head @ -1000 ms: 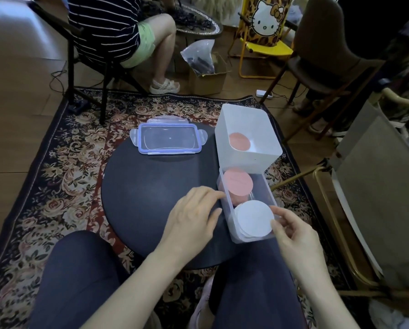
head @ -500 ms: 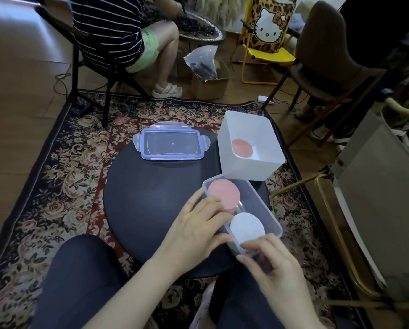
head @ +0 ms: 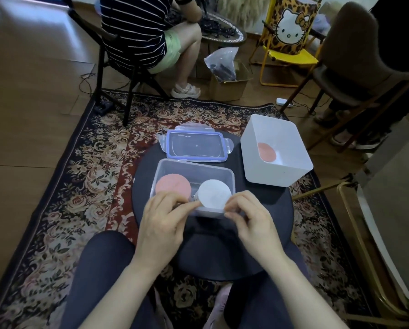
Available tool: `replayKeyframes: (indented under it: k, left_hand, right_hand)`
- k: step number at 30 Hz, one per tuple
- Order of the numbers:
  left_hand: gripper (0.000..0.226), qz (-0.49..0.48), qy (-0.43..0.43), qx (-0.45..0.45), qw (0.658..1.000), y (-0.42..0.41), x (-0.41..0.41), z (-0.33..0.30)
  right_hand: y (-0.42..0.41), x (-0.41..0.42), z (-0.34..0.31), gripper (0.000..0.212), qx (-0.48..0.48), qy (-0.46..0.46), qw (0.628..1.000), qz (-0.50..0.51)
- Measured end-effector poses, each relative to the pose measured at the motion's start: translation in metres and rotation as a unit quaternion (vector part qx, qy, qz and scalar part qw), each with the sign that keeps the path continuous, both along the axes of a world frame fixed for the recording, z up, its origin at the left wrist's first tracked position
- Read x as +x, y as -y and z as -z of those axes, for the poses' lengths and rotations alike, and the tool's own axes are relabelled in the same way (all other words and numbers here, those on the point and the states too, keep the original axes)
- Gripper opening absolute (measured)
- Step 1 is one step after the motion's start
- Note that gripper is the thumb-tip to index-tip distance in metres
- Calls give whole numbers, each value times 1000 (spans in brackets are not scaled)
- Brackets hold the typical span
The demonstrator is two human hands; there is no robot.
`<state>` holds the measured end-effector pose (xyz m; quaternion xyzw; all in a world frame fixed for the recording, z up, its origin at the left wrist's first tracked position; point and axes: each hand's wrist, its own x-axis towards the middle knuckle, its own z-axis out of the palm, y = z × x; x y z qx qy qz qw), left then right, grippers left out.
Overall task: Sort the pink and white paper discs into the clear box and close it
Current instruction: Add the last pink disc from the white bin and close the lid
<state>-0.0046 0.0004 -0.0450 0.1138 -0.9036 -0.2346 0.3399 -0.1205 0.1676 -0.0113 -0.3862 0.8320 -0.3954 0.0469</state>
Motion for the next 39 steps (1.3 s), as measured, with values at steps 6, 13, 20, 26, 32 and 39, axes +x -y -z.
replayKeyframes:
  k: [6, 13, 20, 26, 32, 39]
  left_hand:
    - [24, -46, -16, 21, 999, 18, -12, 1]
    - [24, -56, -6, 16, 998, 29, -31, 0]
    - [26, -63, -1, 15, 998, 25, -29, -2]
    - [24, -58, -3, 13, 998, 25, -28, -3]
    - [21, -15, -28, 56, 998, 0, -29, -18]
    - [53, 184, 104, 407, 889, -64, -40, -29]
  right_hand:
    - [28, -13, 1, 16, -22, 13, 1000, 10]
    - [9, -58, -14, 23, -19, -132, 989, 67]
    - [-36, -102, -19, 34, 121, -190, 953, 204]
    - [-42, -83, -13, 24, 63, -153, 974, 158]
    - [-58, -49, -3, 18, 27, -95, 980, 174]
    - [-84, -11, 6, 21, -6, -125, 986, 107]
